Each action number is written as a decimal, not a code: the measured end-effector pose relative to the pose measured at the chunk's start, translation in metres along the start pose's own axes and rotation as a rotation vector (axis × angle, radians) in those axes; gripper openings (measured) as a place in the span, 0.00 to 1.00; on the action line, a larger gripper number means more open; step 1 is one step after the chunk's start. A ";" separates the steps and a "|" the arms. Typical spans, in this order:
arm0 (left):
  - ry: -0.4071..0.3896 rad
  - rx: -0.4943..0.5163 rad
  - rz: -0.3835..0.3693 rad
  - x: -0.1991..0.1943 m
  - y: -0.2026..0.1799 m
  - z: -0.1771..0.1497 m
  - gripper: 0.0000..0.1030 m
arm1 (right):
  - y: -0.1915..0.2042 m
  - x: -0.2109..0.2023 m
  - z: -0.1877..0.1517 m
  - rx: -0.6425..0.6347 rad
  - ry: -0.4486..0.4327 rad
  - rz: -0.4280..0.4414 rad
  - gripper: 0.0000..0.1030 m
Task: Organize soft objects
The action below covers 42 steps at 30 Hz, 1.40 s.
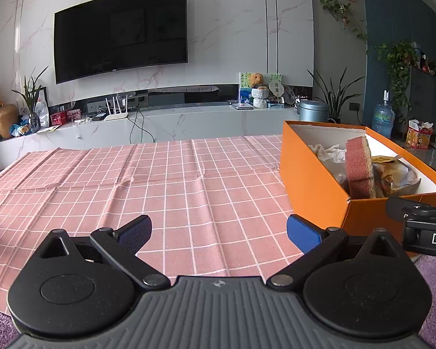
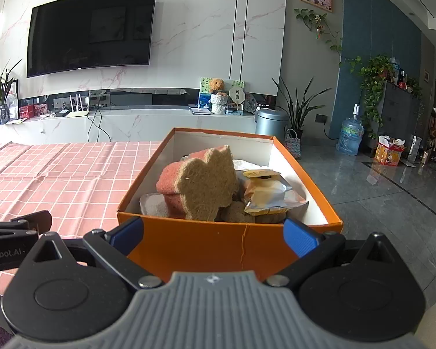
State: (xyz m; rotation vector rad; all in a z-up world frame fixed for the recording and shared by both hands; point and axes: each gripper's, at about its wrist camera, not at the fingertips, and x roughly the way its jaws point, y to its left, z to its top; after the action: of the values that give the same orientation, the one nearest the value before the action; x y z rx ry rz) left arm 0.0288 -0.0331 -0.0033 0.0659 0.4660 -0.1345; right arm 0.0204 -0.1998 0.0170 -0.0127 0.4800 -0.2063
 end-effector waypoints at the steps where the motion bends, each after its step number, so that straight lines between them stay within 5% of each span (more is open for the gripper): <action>1: 0.000 0.000 0.000 0.000 0.000 0.000 1.00 | 0.000 0.000 0.000 0.000 0.000 -0.001 0.98; 42: -0.003 -0.006 0.021 -0.003 0.003 0.000 1.00 | 0.002 -0.001 0.001 0.004 0.005 0.007 0.98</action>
State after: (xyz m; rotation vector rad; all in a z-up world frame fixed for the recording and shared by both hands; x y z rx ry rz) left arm 0.0269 -0.0295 -0.0021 0.0647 0.4625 -0.1123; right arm 0.0206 -0.1979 0.0179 -0.0070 0.4846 -0.2006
